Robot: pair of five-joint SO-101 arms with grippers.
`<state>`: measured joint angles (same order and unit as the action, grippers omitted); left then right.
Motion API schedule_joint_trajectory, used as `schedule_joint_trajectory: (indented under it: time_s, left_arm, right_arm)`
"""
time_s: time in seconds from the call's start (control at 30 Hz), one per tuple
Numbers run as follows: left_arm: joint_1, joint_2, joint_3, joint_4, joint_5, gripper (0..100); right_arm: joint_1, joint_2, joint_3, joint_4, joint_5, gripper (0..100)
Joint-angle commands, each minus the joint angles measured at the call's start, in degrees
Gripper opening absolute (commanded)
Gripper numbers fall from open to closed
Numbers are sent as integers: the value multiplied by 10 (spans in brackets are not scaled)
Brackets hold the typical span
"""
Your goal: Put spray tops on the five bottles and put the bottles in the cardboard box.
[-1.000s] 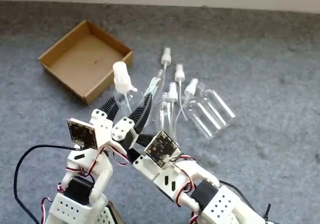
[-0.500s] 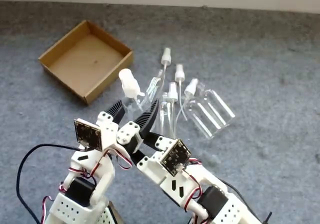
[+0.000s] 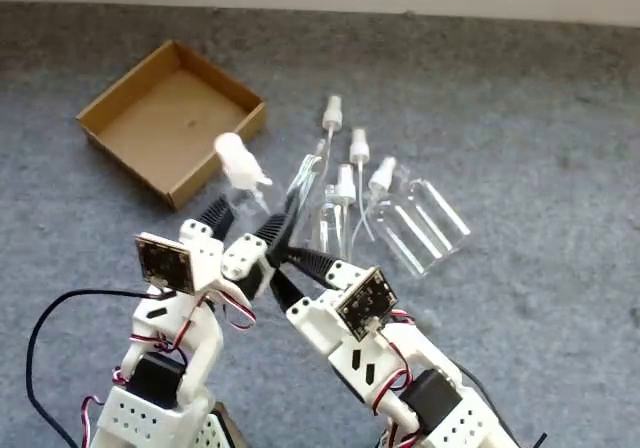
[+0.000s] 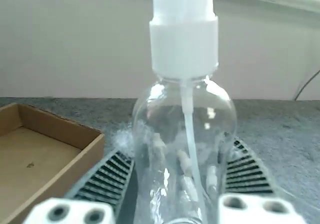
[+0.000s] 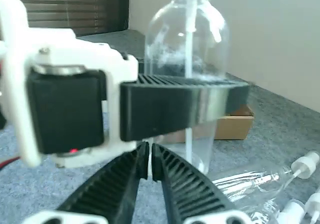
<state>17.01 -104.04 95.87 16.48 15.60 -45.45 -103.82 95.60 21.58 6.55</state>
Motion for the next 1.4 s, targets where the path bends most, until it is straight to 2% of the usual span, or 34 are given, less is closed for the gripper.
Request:
schedule_joint_trajectory:
  time_s: [0.0,0.3,0.53,0.63,1.13,1.23,1.37]
  left_arm:
    - [-68,-7,11,-2,-3,70]
    - [-210,-2,-28,-1,-8,70]
    - [-223,0,-94,2,-144,70]
    - [-224,34,-117,12,-166,70]
    - [-236,584,-467,13,-169,70]
    - [-236,683,-519,-32,-169,70]
    - [-248,804,-547,-156,-169,70]
  right_arm:
    - [17,-15,62,2,7,23]
    - [18,-15,80,2,7,23]
    - [19,-15,80,3,5,23]
    - [21,-14,80,3,5,23]
    - [22,-11,78,4,4,23]
    - [22,-11,78,4,4,23]
    - [22,-13,78,33,4,23]
